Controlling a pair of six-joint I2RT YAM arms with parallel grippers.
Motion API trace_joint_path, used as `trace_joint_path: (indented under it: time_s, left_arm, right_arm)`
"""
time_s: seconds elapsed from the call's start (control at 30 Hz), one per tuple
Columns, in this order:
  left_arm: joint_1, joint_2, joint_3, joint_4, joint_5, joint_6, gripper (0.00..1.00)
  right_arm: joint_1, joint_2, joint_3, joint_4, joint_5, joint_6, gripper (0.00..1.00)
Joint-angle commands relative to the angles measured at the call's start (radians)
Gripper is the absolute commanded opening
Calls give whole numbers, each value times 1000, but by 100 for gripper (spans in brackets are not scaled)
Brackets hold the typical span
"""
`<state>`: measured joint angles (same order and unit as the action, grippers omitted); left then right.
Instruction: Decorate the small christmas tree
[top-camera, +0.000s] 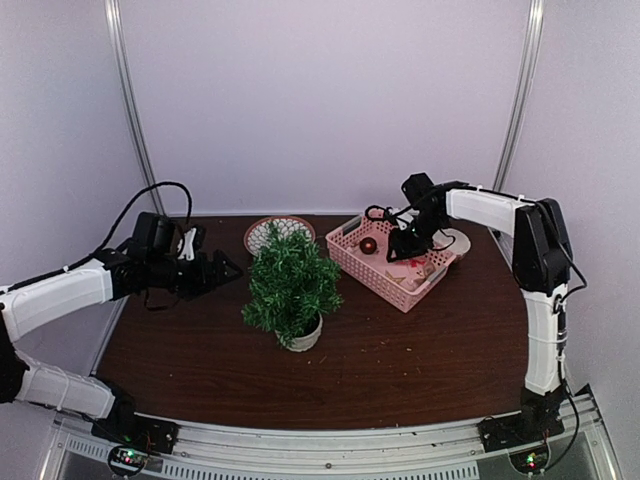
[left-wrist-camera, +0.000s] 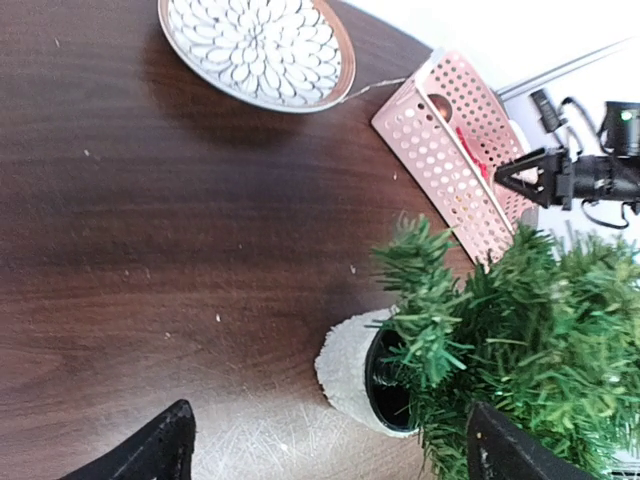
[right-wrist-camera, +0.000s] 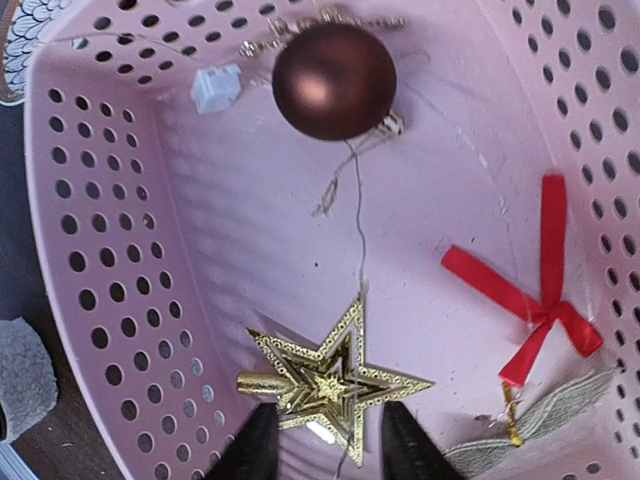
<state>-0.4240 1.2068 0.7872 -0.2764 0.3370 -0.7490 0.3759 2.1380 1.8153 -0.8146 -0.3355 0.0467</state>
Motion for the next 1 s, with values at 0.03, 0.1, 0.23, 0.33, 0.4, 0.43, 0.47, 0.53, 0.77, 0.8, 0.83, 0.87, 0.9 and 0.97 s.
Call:
trace_joint_path:
  time_s: [0.03, 0.1, 0.23, 0.33, 0.4, 0.43, 0.47, 0.53, 0.77, 0.8, 0.83, 0.87, 0.9, 0.97]
  left_arm:
    - [7, -27, 31, -52, -56, 51, 92]
    - [7, -34, 26, -51, -58, 55, 91]
    - [7, -61, 32, -48, -69, 81, 90]
    - [7, -88, 50, -55, -87, 106, 89]
    - [7, -99, 68, -59, -91, 127, 89]
    - [7, -106, 78, -65, -93, 138, 89]
    - [7, -111, 88, -68, -96, 147, 89]
    - [7, -122, 109, -75, -98, 175, 88]
    - [7, -142, 167, -82, -107, 236, 88]
    - [7, -143, 174, -80, -102, 242, 88]
    - [7, -144, 182, -77, -97, 248, 87]
    - [7, -145, 189, -70, -93, 255, 87]
    - [6, -148, 194, -63, -89, 263, 87]
    - [6, -156, 202, -43, -87, 286, 86]
  right_arm:
    - [8, 0, 46, -68, 3, -28, 12]
    - [11, -33, 38, -56, 1, -31, 0]
    - [12, -158, -1, 11, 18, -33, 0]
    - [12, -260, -27, 75, 32, -20, 0]
    - [12, -316, -29, 107, 37, -18, 0]
    - [13, -342, -27, 120, 39, -19, 0]
    - [13, -366, -26, 134, 37, -21, 0]
    - [13, -418, -25, 166, 32, -22, 0]
    - [13, -540, 13, 251, 12, -26, 0]
    - [14, -549, 23, 256, 4, -26, 0]
    - [13, -558, 30, 262, -6, -23, 0]
    - [14, -569, 33, 272, -19, -21, 0]
    - [14, -582, 34, 283, -31, -15, 0]
    - [14, -605, 37, 305, -48, -8, 0]
